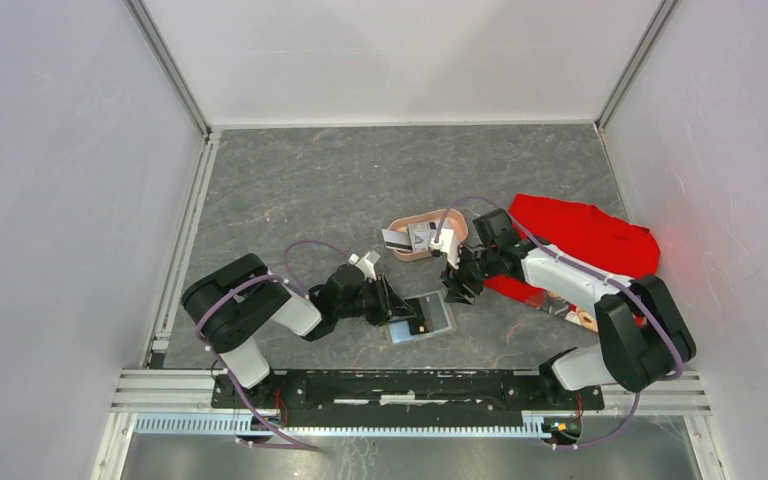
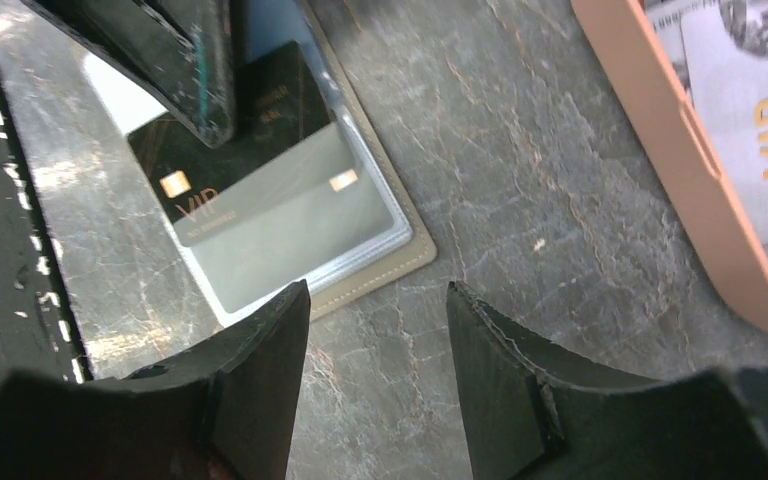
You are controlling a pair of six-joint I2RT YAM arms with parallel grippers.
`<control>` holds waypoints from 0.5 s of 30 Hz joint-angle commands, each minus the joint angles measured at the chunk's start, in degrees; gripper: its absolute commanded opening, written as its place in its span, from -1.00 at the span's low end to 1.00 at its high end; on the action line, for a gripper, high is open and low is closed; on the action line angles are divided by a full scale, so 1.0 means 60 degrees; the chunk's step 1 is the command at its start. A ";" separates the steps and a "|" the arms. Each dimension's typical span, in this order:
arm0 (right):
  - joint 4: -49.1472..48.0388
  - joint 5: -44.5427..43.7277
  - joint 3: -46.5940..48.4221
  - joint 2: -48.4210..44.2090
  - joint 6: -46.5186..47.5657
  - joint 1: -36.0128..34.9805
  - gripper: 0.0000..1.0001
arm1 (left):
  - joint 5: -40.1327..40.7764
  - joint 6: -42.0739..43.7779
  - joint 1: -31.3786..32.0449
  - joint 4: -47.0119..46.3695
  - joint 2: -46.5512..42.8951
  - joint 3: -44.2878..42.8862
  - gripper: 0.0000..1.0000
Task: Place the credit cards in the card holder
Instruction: Insert the credit card into the card holder.
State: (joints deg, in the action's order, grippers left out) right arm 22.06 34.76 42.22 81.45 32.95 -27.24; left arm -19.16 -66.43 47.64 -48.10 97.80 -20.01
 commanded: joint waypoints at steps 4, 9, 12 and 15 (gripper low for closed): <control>-0.0419 0.2709 -0.0149 -0.0292 -0.0163 0.0003 -0.04 | 0.0729 0.0773 0.0059 0.2006 -0.0666 -0.0188 -0.20; -0.0819 0.3676 -0.0104 0.0550 -0.0995 -0.0255 -0.55 | 0.0663 0.0820 0.0058 0.2113 -0.0677 -0.0264 -0.19; -0.1240 0.3881 -0.0179 0.1075 -0.1634 -0.0361 -0.69 | 0.0648 0.0845 0.0059 0.2134 -0.0681 -0.0304 -0.18; -0.1320 0.3284 -0.0095 0.1522 -0.1892 -0.0483 -0.74 | 0.0637 0.0888 0.0059 0.2168 -0.0725 -0.0327 -0.15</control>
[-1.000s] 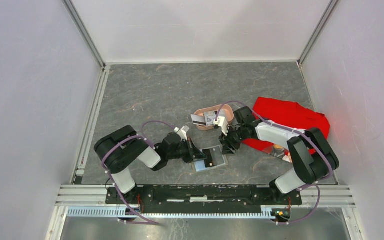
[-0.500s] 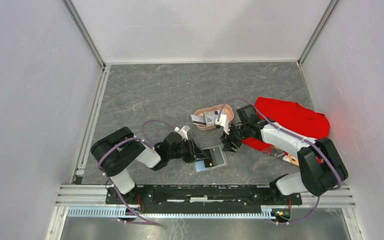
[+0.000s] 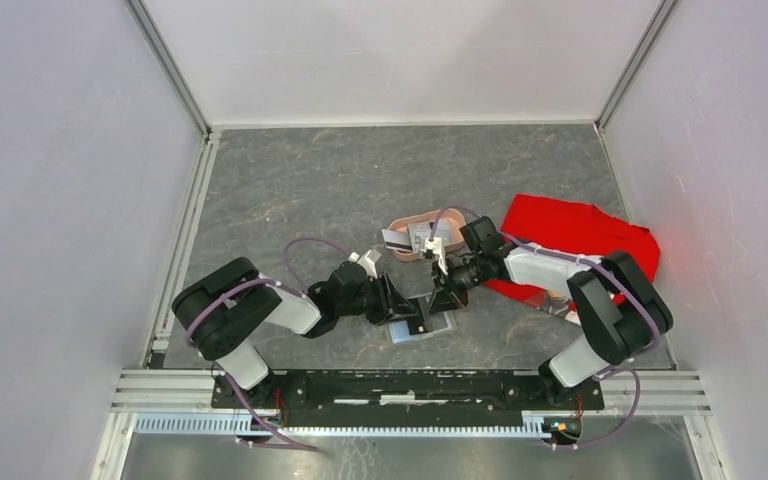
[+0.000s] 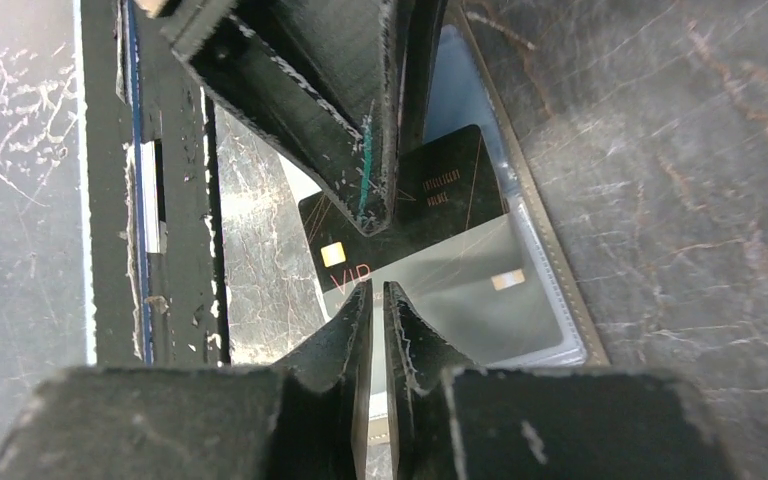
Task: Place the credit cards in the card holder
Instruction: Insert the credit card into the card holder.
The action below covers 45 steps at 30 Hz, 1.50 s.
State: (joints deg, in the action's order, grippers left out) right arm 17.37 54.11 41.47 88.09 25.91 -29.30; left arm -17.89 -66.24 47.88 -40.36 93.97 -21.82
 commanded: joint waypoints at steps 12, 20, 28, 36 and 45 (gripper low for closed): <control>-0.0182 -0.1495 0.0214 0.1004 -0.0452 -0.0188 -0.79 | 0.0617 0.1258 0.0018 0.1646 -0.0683 -0.0025 -0.06; -0.0017 -0.1738 0.0295 0.1044 -0.0292 -0.0187 -0.80 | 0.0669 0.1391 0.0018 0.2095 -0.1005 -0.0024 -0.07; 0.0402 -0.0490 0.0505 0.0767 0.0273 -0.0189 -0.70 | 0.0593 0.1386 0.0018 0.2303 -0.0911 -0.0075 -0.20; 0.1294 0.0021 0.0834 0.0089 0.1397 -0.0162 -0.60 | 0.0479 0.1405 0.0033 0.2303 -0.0867 -0.0171 -0.24; 0.1284 -0.4467 0.0507 -0.1026 0.2127 -0.0041 -0.76 | 0.0299 0.1423 0.0033 0.2295 -0.0863 -0.0262 -0.36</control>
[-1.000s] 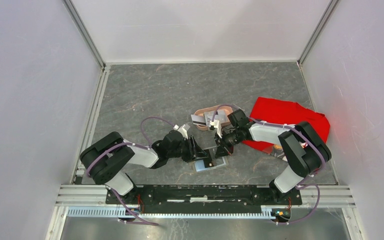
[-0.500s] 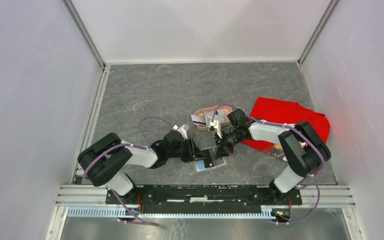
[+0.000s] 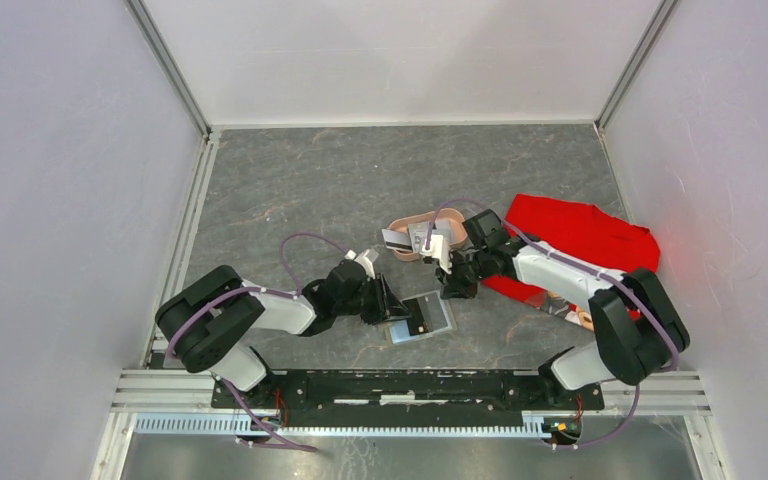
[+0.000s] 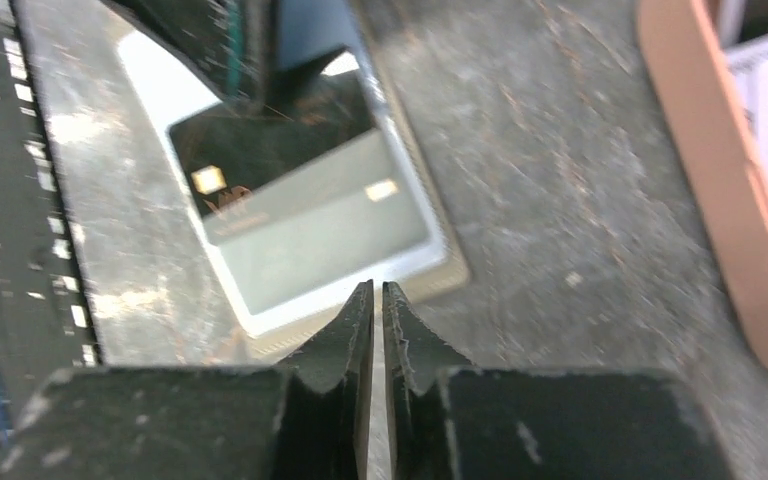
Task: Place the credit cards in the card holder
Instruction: Insert the credit card into the card holder.
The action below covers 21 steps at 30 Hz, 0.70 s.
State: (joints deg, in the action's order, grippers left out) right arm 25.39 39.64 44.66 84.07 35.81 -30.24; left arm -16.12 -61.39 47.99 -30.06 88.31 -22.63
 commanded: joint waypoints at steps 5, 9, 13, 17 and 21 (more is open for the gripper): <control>0.0353 -0.1683 0.0195 0.0200 0.0545 0.0106 -0.93 | -0.0110 0.0607 0.0066 0.0510 0.0261 -0.0250 -0.50; 0.0405 -0.1698 0.0257 0.0541 0.0463 0.0075 -0.96 | -0.0147 0.0589 0.0101 0.0486 0.0358 -0.0311 -0.57; 0.0412 -0.1517 0.0252 0.0650 0.0435 -0.0047 -0.97 | -0.0224 0.0563 0.0131 0.0365 0.0484 -0.0386 -0.68; 0.0454 -0.1316 0.0283 0.0784 0.0407 -0.0192 -0.97 | -0.0274 0.0487 0.0199 0.0210 0.0688 -0.0514 -0.75; 0.0471 -0.1260 0.0316 0.0882 0.0389 -0.0346 -0.97 | -0.0314 0.0292 0.0312 -0.0176 0.0917 -0.0572 -0.77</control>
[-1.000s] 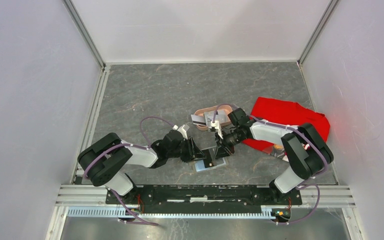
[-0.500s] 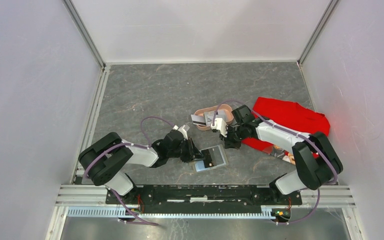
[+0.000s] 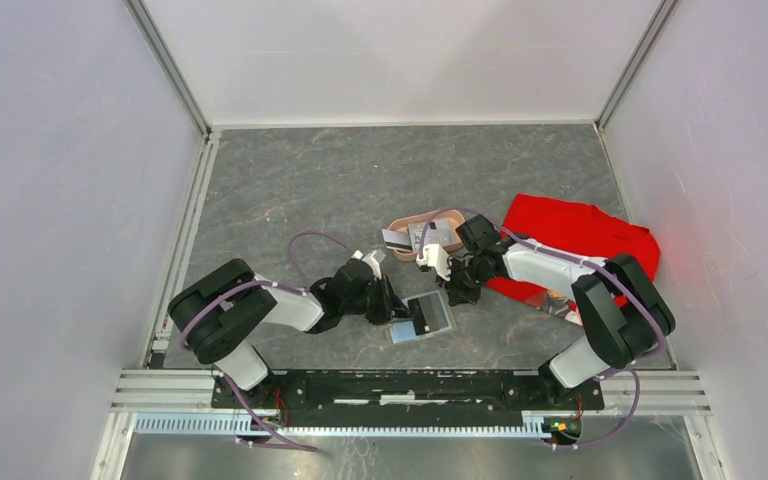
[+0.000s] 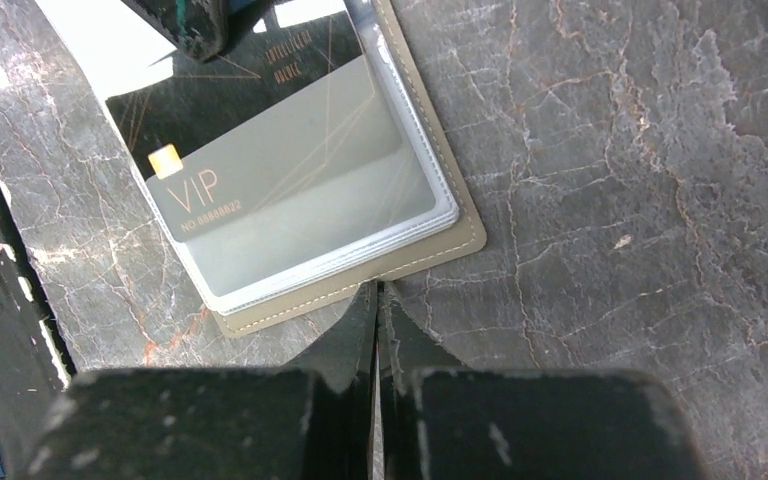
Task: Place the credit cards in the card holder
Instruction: Insert the credit card into the card holder.
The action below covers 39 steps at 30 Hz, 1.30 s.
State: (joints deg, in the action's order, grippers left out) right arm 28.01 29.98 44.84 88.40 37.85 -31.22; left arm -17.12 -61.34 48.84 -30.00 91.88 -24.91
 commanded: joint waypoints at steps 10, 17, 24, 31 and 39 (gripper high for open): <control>0.0023 0.0350 0.0284 0.0132 0.0013 -0.0242 -0.97 | -0.0265 0.0146 0.0354 -0.0559 0.0905 -0.0731 -0.72; 0.0020 0.0395 0.0290 0.0063 -0.0007 -0.0232 -0.96 | -0.0333 0.0074 0.0400 -0.0727 0.1140 -0.1005 -0.66; 0.0064 -0.0121 0.0349 -0.0254 0.0050 -0.0137 -0.80 | -0.0117 0.0094 0.0387 -0.0633 0.0799 -0.0798 -0.58; 0.0214 0.0373 0.0276 -0.1085 0.0416 0.0524 -0.39 | 0.0673 0.0670 0.0281 0.0751 -0.1001 -0.0217 -0.24; 0.0633 0.1425 0.0372 -0.2112 0.1291 0.1403 -0.33 | 0.1689 0.2736 0.0239 0.1895 -0.4224 -0.0053 -0.14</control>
State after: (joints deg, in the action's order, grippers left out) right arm 30.55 33.01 45.32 80.55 41.65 -25.39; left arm -11.49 -55.72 50.50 -21.67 75.46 -24.71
